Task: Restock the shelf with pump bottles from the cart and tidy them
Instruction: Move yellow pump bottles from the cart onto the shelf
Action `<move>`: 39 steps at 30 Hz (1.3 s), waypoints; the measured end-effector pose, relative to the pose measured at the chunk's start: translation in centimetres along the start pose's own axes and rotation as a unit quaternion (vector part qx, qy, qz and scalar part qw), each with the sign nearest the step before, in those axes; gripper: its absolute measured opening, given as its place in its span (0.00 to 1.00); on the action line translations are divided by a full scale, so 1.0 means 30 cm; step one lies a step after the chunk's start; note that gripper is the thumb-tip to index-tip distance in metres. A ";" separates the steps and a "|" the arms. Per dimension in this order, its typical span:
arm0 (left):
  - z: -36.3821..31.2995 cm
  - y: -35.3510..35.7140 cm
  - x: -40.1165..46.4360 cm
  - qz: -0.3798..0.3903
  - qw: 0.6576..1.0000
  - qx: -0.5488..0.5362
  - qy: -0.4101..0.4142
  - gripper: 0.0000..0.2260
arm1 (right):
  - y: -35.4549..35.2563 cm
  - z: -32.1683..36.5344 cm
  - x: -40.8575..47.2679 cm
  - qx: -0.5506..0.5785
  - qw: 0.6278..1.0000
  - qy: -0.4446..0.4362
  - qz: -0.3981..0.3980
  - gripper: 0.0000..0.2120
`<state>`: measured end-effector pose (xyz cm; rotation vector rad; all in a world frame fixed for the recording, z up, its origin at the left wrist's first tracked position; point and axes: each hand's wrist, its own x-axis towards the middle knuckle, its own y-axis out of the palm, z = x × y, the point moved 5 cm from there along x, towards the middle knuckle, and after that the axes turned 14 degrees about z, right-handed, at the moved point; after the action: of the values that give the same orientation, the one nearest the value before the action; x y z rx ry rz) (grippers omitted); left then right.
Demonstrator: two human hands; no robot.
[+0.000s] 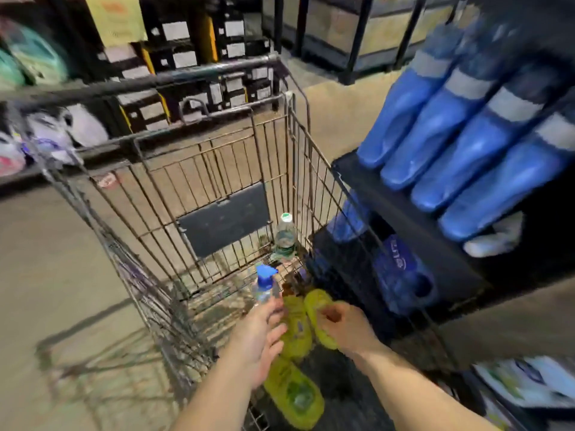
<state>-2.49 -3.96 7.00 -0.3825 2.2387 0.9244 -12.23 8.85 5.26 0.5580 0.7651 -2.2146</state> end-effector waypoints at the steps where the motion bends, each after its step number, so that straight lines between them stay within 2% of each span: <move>1: 0.025 -0.035 0.044 -0.008 1.000 -0.013 -0.007 0.12 | 0.036 -0.050 0.036 -0.038 0.999 0.017 0.014 0.03; 3: 0.075 -0.092 0.116 -0.029 0.999 -0.035 -0.017 0.14 | 0.130 -0.156 0.080 -0.061 0.993 0.057 0.080 0.06; 5: 0.116 -0.122 0.160 -0.043 0.998 -0.038 -0.024 0.12 | 0.241 -0.262 0.119 -0.042 0.980 0.092 0.170 0.13; 6: 0.130 -0.128 0.177 -0.048 0.998 -0.040 -0.025 0.10 | 0.286 -0.290 0.134 -0.068 0.973 0.108 0.193 0.10; 7: 0.142 -0.134 0.192 -0.050 0.997 -0.043 -0.028 0.10 | 0.318 -0.322 0.154 -0.090 0.971 0.118 0.189 0.04; 8: 0.148 -0.136 0.204 -0.049 0.997 -0.043 -0.031 0.10 | 0.346 -0.360 0.183 -0.094 0.971 0.119 0.186 0.08; 11: 0.161 -0.159 0.238 -0.053 0.997 -0.036 -0.039 0.11 | 0.387 -0.416 0.225 -0.208 0.945 0.185 0.173 0.28; 16: 0.182 -0.185 0.242 -0.083 0.994 -0.055 -0.050 0.13 | 0.431 -0.501 0.254 -0.222 0.919 0.250 0.209 0.42; 20: 0.203 -0.194 0.233 -0.111 0.991 -0.048 -0.051 0.15 | 0.454 -0.548 0.263 -0.243 0.908 0.243 0.239 0.35; 22: 0.208 -0.199 0.236 -0.120 0.991 -0.043 -0.046 0.15 | 0.473 -0.570 0.253 -0.207 0.917 0.232 0.249 0.34; 27: 0.196 -0.199 0.218 -0.126 0.991 -0.028 -0.031 0.16 | 0.380 -0.556 0.143 -0.095 0.955 0.192 0.204 0.33; 29: 0.171 -0.164 0.169 -0.101 0.994 -0.022 -0.032 0.14 | 0.260 -0.478 0.046 -0.036 0.975 0.155 0.156 0.28; 32: 0.133 -0.061 0.060 -0.057 0.996 0.044 -0.060 0.14 | 0.026 -0.300 -0.150 0.028 0.994 0.079 0.069 0.29; 37: 0.100 0.225 -0.089 0.050 0.983 0.128 -0.123 0.21 | -0.289 -0.097 -0.517 0.146 0.983 -0.030 -0.108 0.25; 39: 0.107 0.406 -0.135 0.116 0.969 0.159 -0.148 0.23 | -0.391 -0.040 -0.699 0.179 0.970 -0.077 -0.148 0.33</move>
<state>-4.01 6.97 14.33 0.1587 2.1291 0.6679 -7.15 26.51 20.77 0.4585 0.3845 -2.6627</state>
